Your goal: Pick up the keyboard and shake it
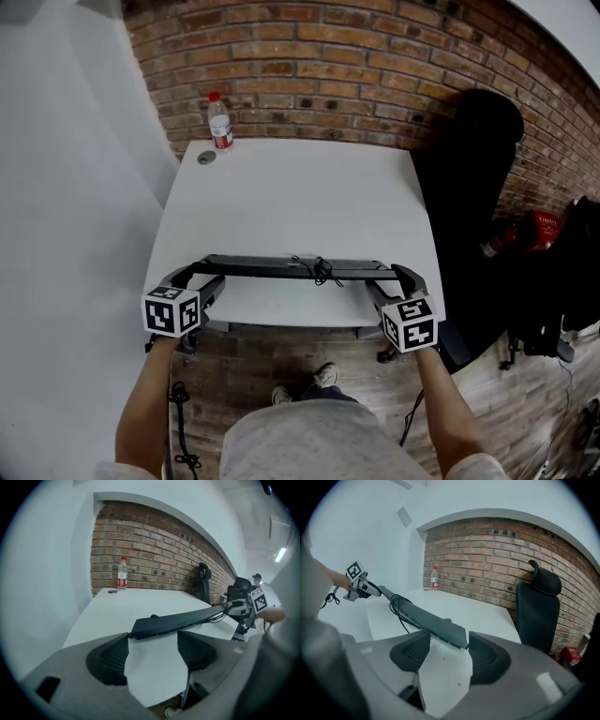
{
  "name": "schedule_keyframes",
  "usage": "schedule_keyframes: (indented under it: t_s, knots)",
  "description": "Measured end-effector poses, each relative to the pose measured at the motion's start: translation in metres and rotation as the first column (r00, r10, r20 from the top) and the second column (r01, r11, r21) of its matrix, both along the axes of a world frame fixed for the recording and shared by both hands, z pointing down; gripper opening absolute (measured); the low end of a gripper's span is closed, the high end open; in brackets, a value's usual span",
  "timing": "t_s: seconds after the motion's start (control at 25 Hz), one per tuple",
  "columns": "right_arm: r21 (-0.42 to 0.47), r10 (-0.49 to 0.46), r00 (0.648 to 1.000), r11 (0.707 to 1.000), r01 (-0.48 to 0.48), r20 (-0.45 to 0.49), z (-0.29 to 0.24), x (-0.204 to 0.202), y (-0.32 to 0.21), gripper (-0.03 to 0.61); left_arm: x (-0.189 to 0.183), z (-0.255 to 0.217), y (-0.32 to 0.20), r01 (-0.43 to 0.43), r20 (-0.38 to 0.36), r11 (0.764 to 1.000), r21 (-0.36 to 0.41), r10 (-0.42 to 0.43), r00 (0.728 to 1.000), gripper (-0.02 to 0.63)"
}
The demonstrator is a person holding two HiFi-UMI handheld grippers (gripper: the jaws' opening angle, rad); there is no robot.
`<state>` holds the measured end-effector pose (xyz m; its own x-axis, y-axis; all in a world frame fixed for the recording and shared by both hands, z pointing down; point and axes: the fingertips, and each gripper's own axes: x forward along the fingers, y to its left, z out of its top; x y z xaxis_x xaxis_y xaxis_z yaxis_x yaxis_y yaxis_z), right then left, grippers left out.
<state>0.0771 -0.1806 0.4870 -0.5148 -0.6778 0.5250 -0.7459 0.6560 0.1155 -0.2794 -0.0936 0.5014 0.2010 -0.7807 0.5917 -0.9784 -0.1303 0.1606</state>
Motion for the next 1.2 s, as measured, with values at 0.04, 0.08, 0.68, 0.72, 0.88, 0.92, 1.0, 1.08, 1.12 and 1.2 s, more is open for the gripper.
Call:
schedule_keyframes:
  t_s: [0.04, 0.08, 0.68, 0.72, 0.88, 0.92, 1.0, 1.08, 1.12, 1.2]
  knots:
    - [-0.004, 0.003, 1.0, 1.0, -0.003, -0.011, 0.003, 0.001, 0.003, 0.268, 0.0, 0.003, 0.002, -0.003, 0.0, 1.0, -0.007, 0.003, 1.0, 0.318]
    - [-0.008, 0.003, 1.0, 1.0, -0.003, -0.026, 0.006, 0.001, 0.007, 0.267, 0.001, 0.006, 0.005, -0.007, 0.001, 1.0, -0.018, 0.007, 1.0, 0.318]
    - [0.027, -0.095, 0.943, 0.994, 0.11, -0.32, 0.043, 0.007, 0.032, 0.265, 0.008, 0.05, 0.031, -0.05, 0.091, 0.987, -0.154, 0.065, 0.994, 0.319]
    - [0.03, -0.099, 0.938, 0.993, 0.115, -0.332, 0.045, 0.007, 0.033, 0.265, 0.009, 0.052, 0.032, -0.052, 0.095, 0.986, -0.161, 0.068, 0.993, 0.319]
    - [0.031, -0.115, 0.909, 0.99, 0.138, -0.4, 0.052, 0.011, 0.036, 0.271, 0.012, 0.061, 0.039, -0.065, 0.107, 0.979, -0.194, 0.087, 0.99, 0.319]
    - [0.028, -0.119, 0.902, 0.989, 0.143, -0.415, 0.054, 0.011, 0.037, 0.273, 0.012, 0.063, 0.041, -0.067, 0.11, 0.977, -0.202, 0.091, 0.99, 0.319]
    - [0.015, -0.131, 0.889, 0.988, 0.154, -0.44, 0.057, 0.011, 0.039, 0.278, 0.012, 0.067, 0.043, -0.071, 0.118, 0.974, -0.215, 0.098, 0.988, 0.319]
    - [-0.009, -0.149, 0.876, 0.987, 0.163, -0.459, 0.06, 0.013, 0.042, 0.282, 0.013, 0.069, 0.047, -0.081, 0.129, 0.97, -0.23, 0.113, 0.985, 0.319]
    - [-0.025, -0.157, 0.869, 0.986, 0.165, -0.468, 0.062, 0.014, 0.044, 0.286, 0.014, 0.07, 0.049, -0.089, 0.136, 0.967, -0.237, 0.123, 0.983, 0.318]
    - [-0.045, -0.166, 0.863, 0.985, 0.165, -0.478, 0.065, 0.018, 0.048, 0.296, 0.014, 0.07, 0.051, -0.097, 0.145, 0.965, -0.242, 0.135, 0.98, 0.322]
